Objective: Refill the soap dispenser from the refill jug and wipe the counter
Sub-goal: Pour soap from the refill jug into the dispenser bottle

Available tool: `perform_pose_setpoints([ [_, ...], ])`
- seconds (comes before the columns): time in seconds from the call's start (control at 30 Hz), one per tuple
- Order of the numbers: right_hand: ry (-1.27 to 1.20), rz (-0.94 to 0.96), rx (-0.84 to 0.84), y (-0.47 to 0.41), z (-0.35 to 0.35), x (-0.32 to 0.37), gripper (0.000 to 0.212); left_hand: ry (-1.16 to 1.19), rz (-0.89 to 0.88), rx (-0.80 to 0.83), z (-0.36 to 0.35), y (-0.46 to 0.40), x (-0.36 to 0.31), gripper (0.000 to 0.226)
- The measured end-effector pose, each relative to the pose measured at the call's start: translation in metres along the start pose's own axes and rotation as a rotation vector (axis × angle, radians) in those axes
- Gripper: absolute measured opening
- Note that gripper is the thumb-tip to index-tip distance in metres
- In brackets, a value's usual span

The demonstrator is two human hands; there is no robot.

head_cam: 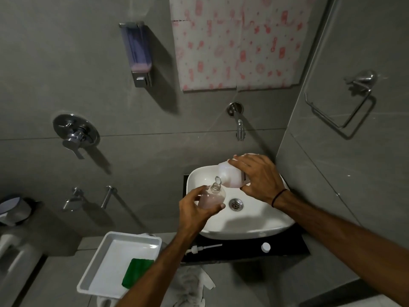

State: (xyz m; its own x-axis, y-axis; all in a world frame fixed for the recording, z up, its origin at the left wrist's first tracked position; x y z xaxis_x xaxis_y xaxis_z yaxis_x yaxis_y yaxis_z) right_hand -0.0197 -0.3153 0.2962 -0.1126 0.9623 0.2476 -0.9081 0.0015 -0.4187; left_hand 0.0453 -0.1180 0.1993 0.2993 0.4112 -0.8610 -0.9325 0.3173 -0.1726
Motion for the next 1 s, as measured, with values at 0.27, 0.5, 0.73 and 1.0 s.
perform_pose_setpoints([
  [0.27, 0.039, -0.012, 0.031, -0.002, 0.007, -0.006, 0.072, 0.007, -0.014, 0.003, -0.006, -0.003, -0.009, 0.066],
  [0.5, 0.059, -0.013, 0.051, -0.001, 0.010, -0.009, 0.071, 0.021, -0.025, 0.009, -0.009, -0.002, -0.014, 0.064],
  [0.73, 0.074, -0.007, 0.059, -0.001, 0.012, -0.012, 0.074, 0.038, -0.038, 0.021, -0.012, 0.000, -0.020, 0.062],
  [1.0, 0.097, -0.015, 0.074, -0.001, 0.015, -0.015, 0.074, 0.048, -0.040, 0.032, -0.016, -0.001, -0.026, 0.057],
])
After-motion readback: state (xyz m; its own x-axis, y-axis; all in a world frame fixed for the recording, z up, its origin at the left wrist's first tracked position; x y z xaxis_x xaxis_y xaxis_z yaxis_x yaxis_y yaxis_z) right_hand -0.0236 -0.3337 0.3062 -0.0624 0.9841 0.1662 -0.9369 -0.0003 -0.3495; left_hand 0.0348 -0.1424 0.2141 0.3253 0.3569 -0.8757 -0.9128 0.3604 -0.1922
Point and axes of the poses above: each hand's wrist, its own y-axis away from the middle knuckle, its own z-axis out of the back of the hand, x = y × z, the point moved 7 cm from there along -y, towards the middle knuckle, and after that the axes turned 13 degrees about -y, right-handed, at the moved point
